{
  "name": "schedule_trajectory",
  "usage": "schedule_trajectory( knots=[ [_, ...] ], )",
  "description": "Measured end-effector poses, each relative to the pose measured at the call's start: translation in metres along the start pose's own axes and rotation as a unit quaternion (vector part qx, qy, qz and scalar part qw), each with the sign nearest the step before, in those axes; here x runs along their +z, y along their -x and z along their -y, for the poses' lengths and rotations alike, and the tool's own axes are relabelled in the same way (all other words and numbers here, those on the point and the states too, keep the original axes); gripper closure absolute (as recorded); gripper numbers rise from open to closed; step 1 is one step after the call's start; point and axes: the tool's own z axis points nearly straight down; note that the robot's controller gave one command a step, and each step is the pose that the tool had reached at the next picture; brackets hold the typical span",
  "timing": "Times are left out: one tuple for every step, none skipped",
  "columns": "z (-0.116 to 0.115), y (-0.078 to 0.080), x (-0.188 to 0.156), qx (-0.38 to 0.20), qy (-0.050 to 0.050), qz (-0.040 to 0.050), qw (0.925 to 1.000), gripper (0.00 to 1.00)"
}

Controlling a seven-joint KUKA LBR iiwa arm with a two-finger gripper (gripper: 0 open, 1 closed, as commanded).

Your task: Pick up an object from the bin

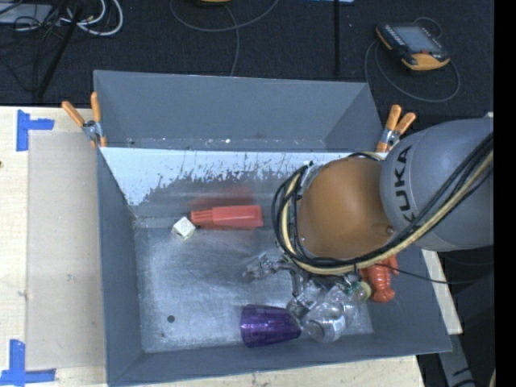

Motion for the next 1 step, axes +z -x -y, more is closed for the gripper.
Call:
schedule_trajectory(
  knots=[
    [-0.0058,-0.0195,0.006,-0.078,0.003,-0.0027,0.9969,0.0]
  ],
)
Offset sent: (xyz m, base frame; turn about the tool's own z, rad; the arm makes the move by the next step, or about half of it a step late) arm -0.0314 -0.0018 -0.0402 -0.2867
